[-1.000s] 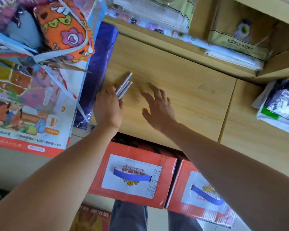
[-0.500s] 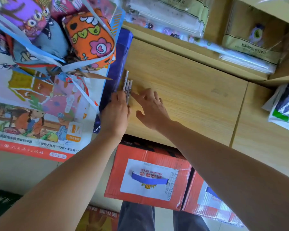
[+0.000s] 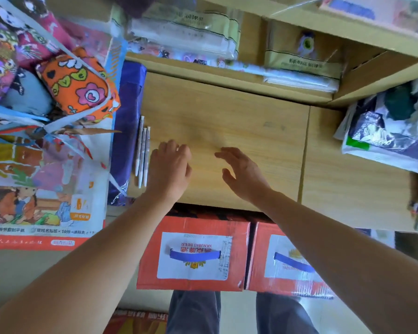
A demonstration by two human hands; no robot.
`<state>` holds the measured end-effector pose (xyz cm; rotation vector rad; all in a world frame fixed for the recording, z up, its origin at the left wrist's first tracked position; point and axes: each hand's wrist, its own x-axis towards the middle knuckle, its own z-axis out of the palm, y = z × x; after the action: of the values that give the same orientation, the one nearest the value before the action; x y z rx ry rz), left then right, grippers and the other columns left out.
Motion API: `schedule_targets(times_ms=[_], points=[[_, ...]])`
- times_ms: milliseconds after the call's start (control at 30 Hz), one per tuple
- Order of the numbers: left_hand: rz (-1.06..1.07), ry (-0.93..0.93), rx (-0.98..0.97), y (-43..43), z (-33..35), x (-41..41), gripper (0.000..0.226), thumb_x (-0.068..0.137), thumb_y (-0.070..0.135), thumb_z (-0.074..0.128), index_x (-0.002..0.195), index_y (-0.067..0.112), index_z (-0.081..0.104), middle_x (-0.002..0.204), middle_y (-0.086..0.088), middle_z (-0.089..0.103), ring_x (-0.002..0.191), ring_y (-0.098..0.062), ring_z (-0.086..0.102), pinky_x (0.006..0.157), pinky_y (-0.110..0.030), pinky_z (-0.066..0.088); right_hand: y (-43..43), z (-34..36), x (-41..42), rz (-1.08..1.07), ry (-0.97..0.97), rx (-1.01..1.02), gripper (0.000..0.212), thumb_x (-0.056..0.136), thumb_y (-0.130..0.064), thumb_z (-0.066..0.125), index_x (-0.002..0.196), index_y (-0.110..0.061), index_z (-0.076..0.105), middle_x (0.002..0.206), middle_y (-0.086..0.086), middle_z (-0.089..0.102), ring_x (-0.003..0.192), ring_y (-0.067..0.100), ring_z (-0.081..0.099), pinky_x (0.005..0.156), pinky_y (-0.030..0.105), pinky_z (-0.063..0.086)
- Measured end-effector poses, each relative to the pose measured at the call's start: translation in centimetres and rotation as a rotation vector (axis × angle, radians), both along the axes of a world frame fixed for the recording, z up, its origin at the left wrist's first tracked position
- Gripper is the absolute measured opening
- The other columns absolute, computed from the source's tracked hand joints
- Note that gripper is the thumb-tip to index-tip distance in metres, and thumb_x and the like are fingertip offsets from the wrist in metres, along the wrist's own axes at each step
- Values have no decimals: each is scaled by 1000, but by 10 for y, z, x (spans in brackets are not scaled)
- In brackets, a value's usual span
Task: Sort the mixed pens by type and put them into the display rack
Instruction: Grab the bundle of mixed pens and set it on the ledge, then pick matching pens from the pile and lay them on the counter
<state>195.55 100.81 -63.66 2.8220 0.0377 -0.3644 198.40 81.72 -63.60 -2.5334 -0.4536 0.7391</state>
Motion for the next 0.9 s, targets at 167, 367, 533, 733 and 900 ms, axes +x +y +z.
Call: schedule_targets(times_ms=[167,367,533,733,900], points=[[-214,28,-23,-94,19,22,20,86,20,57,105,17,62,107,-4,58,114,-27,44,94,-37,36,-111,15,-10,-244,-26,-34,34,89,-3,53,119,-13,63,117,6,61,93,22,63,75,25,45],[-441,100,-167,-247,23,18,31,87,19,54,118,16,58,119,-5,56,120,-26,44,100,-37,38,-255,18,-30,-413,50,-171,44,84,-2,57,128,-7,57,140,17,48,117,36,54,93,36,42],[-549,244,-189,-366,7,4,47,90,22,56,135,14,47,153,-13,31,143,-31,24,116,-38,22,-363,16,-50,-357,217,-351,57,92,-17,53,146,-20,32,160,2,14,133,31,36,102,38,35],[-501,387,81,-453,-11,-6,62,94,31,51,149,18,24,160,-13,3,146,-32,11,116,-39,21,-441,9,-56,-240,225,-100,49,93,-17,52,142,-20,43,155,-1,28,133,23,40,103,34,36],[-373,379,258,-495,1,-3,53,91,32,54,139,15,39,148,-16,28,133,-33,34,102,-39,36,-510,15,-45,-590,-17,-31,25,89,-18,55,112,-20,65,108,2,66,89,25,64,74,33,50]])
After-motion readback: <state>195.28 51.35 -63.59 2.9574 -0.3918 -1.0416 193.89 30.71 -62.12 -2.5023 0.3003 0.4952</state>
